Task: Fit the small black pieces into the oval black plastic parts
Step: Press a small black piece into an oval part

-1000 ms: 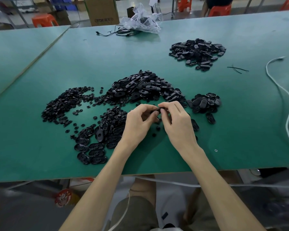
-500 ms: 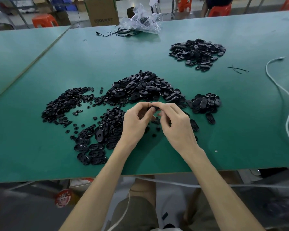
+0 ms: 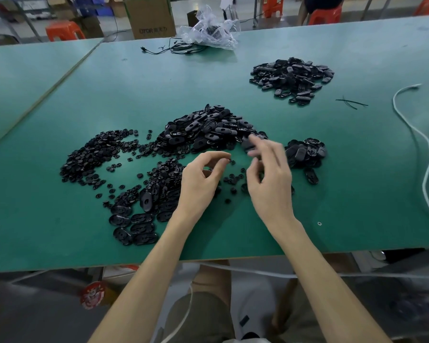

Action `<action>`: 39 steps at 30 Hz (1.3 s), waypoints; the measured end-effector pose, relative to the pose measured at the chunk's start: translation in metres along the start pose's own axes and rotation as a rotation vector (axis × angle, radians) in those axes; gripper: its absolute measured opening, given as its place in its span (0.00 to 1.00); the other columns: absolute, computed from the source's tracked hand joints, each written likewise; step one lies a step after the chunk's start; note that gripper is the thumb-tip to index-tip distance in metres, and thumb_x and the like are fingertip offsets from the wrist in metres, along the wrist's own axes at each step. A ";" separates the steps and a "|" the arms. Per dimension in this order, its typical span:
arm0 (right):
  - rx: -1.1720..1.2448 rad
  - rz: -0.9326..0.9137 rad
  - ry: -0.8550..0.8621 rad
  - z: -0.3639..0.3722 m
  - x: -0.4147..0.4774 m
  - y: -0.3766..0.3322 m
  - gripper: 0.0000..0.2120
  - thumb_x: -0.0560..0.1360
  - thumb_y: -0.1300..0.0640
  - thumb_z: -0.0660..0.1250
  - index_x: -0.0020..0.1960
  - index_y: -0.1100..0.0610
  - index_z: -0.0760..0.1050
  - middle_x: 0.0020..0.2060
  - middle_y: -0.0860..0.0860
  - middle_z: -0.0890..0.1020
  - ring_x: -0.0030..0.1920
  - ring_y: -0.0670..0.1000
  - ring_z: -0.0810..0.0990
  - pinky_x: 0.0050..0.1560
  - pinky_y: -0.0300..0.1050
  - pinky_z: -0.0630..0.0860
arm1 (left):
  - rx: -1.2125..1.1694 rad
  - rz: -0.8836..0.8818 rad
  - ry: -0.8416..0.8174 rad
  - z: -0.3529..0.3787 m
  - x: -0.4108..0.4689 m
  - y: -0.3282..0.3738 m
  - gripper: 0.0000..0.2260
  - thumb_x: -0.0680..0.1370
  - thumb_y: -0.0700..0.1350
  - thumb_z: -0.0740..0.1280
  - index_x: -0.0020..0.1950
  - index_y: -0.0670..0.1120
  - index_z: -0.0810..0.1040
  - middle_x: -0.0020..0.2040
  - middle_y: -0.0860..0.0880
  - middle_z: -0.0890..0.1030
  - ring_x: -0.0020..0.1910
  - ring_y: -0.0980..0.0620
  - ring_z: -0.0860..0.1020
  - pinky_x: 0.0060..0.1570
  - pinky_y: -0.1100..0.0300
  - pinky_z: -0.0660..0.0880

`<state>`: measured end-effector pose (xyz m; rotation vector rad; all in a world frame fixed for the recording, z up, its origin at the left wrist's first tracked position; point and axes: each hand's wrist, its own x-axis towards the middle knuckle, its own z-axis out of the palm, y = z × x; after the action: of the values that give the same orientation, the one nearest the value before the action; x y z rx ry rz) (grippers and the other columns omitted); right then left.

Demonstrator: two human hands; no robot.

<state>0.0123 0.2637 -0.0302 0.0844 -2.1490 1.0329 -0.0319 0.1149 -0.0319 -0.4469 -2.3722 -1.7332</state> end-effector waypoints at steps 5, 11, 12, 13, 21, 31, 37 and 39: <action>0.077 0.341 0.212 -0.004 0.006 0.008 0.31 0.82 0.69 0.62 0.82 0.64 0.56 0.71 0.57 0.63 0.63 0.37 0.73 0.60 0.27 0.70 | 0.216 0.043 -0.098 0.001 -0.002 -0.001 0.10 0.81 0.38 0.70 0.58 0.50 0.85 0.56 0.56 0.82 0.59 0.55 0.77 0.57 0.65 0.73; 0.109 0.629 0.135 -0.005 0.009 0.014 0.36 0.83 0.67 0.60 0.85 0.61 0.46 0.82 0.57 0.53 0.78 0.55 0.67 0.74 0.50 0.71 | 0.419 0.088 -0.159 0.003 -0.004 0.000 0.10 0.81 0.44 0.72 0.62 0.50 0.84 0.62 0.55 0.80 0.66 0.54 0.72 0.68 0.59 0.58; 0.100 0.650 0.112 -0.005 0.009 0.014 0.36 0.83 0.66 0.60 0.85 0.60 0.45 0.83 0.57 0.51 0.80 0.55 0.64 0.76 0.53 0.69 | 0.449 0.090 -0.168 0.004 -0.004 0.000 0.10 0.81 0.45 0.71 0.63 0.50 0.83 0.63 0.56 0.79 0.66 0.54 0.71 0.66 0.61 0.56; 0.090 0.662 0.094 -0.006 0.009 0.014 0.36 0.83 0.67 0.59 0.85 0.60 0.45 0.84 0.57 0.50 0.81 0.56 0.61 0.76 0.52 0.68 | 0.474 0.094 -0.175 0.004 -0.004 0.000 0.11 0.81 0.46 0.71 0.64 0.50 0.83 0.63 0.56 0.79 0.67 0.55 0.70 0.64 0.62 0.55; -0.101 0.430 0.095 -0.004 0.005 0.012 0.19 0.80 0.68 0.66 0.70 0.60 0.74 0.67 0.55 0.70 0.68 0.54 0.68 0.69 0.46 0.68 | 0.533 0.106 -0.171 0.005 -0.004 -0.001 0.11 0.82 0.47 0.71 0.64 0.50 0.83 0.64 0.57 0.79 0.66 0.55 0.70 0.62 0.62 0.54; -0.439 0.406 -0.172 0.002 0.001 0.016 0.10 0.82 0.54 0.69 0.62 0.52 0.81 0.61 0.51 0.79 0.65 0.56 0.69 0.63 0.51 0.59 | 0.519 0.064 -0.149 0.006 -0.003 -0.001 0.05 0.79 0.49 0.74 0.52 0.49 0.86 0.57 0.54 0.79 0.64 0.54 0.70 0.59 0.63 0.54; -0.394 0.413 -0.106 0.002 0.002 0.014 0.08 0.84 0.56 0.66 0.60 0.52 0.82 0.58 0.52 0.80 0.63 0.56 0.70 0.60 0.48 0.58 | 0.525 0.058 -0.159 0.008 -0.004 -0.003 0.03 0.80 0.47 0.73 0.51 0.49 0.85 0.57 0.54 0.78 0.64 0.52 0.70 0.59 0.61 0.54; -0.400 0.418 -0.118 0.002 0.001 0.014 0.08 0.84 0.58 0.66 0.61 0.53 0.82 0.58 0.52 0.80 0.63 0.56 0.70 0.61 0.49 0.58 | 0.539 0.059 -0.158 0.008 -0.004 -0.004 0.02 0.80 0.47 0.73 0.51 0.50 0.84 0.57 0.54 0.77 0.63 0.52 0.69 0.60 0.60 0.54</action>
<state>0.0055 0.2724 -0.0390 -0.5239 -2.5023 0.8091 -0.0290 0.1206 -0.0388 -0.5693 -2.7600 -0.9973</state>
